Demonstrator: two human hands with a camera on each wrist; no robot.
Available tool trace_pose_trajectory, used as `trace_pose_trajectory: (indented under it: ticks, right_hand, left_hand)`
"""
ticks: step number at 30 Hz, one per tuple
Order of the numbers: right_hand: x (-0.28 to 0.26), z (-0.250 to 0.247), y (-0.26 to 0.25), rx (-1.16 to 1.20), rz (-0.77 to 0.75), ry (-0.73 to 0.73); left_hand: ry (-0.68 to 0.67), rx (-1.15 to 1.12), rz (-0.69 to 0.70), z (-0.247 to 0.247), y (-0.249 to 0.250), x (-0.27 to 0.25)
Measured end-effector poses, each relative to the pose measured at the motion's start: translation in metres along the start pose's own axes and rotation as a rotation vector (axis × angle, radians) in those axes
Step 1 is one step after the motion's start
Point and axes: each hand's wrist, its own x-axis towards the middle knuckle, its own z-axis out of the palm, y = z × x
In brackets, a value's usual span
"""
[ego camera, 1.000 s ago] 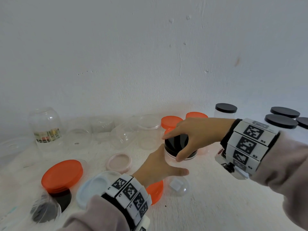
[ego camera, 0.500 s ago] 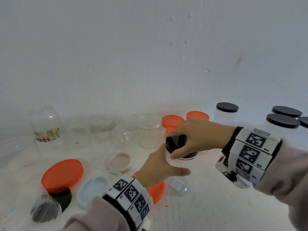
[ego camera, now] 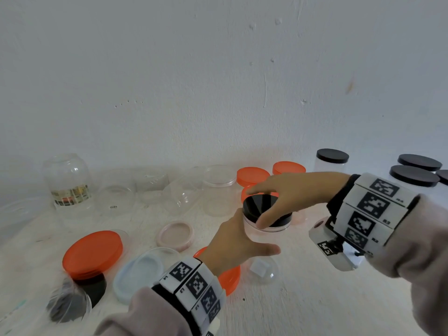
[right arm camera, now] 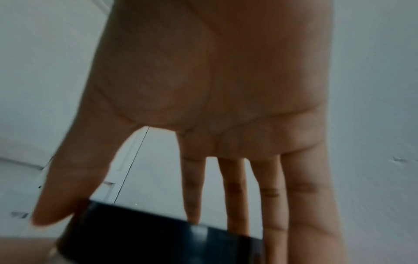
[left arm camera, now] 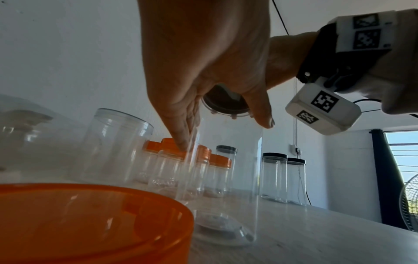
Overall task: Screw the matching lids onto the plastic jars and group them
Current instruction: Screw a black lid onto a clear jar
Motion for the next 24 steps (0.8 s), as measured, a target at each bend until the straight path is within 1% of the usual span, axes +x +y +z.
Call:
trace_pose_trajectory:
  ticks: [2,7,17,24]
  right_hand:
    - [-0.0005,-0.0028,-0.0003,0.01,-0.006,-0.02]
    - [0.0006,-0.0049,-0.0009,0.039,-0.036,-0.008]
    - [-0.0006,-0.006,-0.0023,-0.017,-0.075,0.022]
    - [0.0019,-0.0115,-0.0003,-0.026,-0.104,-0.041]
  left_hand:
    - [-0.007,0.0,0.005,-0.0005,0.0006,-0.0005]
    - [-0.018,-0.02,0.007,-0.0021,0.0,-0.0015]
    - [-0.029,-0.015,0.005,-0.0026,-0.0003,-0.0006]
    - [-0.036,-0.029,0.003,-0.0035,-0.0001,-0.0005]
